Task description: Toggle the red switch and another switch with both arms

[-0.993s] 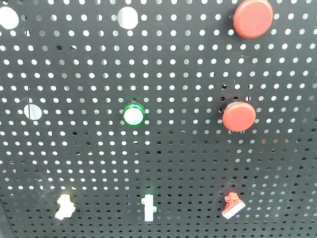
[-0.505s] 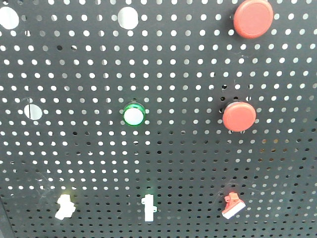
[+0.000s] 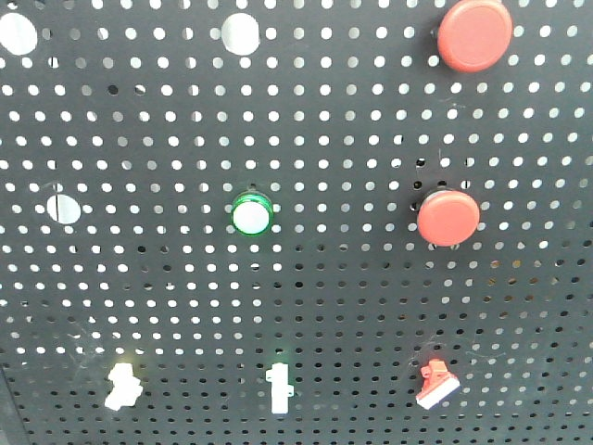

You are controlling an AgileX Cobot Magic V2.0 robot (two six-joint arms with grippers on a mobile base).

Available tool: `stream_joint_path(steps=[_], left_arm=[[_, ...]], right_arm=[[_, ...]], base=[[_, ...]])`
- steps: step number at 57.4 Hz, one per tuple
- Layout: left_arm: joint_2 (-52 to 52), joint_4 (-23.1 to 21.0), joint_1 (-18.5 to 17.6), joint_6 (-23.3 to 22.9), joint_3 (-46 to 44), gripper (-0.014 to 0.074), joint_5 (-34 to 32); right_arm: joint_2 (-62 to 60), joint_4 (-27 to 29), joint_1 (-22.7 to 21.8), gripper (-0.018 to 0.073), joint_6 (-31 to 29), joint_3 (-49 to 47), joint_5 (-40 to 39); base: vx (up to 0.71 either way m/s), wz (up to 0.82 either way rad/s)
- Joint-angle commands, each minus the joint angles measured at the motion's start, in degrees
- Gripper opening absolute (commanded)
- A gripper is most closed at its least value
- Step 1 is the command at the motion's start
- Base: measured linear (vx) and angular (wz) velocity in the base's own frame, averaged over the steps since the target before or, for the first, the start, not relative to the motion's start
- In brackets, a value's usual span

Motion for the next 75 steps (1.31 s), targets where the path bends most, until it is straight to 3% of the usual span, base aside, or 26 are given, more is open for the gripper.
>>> stream_joint_path(steps=[1,8,63,67,71,75], left_arm=[[-0.9,-2.7,2.9,-1.1,3.0,0.0003,-9.6],[-0.9,-5.2,5.1,-3.1,8.1,0.0003,-15.9],[-0.9,-5.0,5.2,-4.1,7.7,0.0003,-13.9],[-0.9,-5.0,5.2,-4.1,7.7,0.0003,-13.9],[-0.9,-5.0,5.2,-4.1,7.7,0.0003,-13.9],[-0.9,-5.0,5.2,-4.1,7.7,0.0003,-13.9]], right_arm=[[0.5,-0.7,-0.3,-0.0006,-0.1,-1.5,-4.3],[0.5,-0.7,-0.3,-0.0006,-0.1,-1.5,-4.2],[0.5,-0.9,-0.3,-0.0006,-0.3,-1.4,-4.1],[0.5,-2.9,-0.6,-0.0006,-0.7,0.4,-6.3],[0.5,-3.6,-3.6,-0.0006,-0.7,4.1,-10.8],[0.5,-2.1,-10.0,-0.0006,0.2,8.4,-16.1]], base=[[0.00,0.00],[0.00,0.00],[0.00,0.00],[0.00,0.00],[0.00,0.00],[0.00,0.00]])
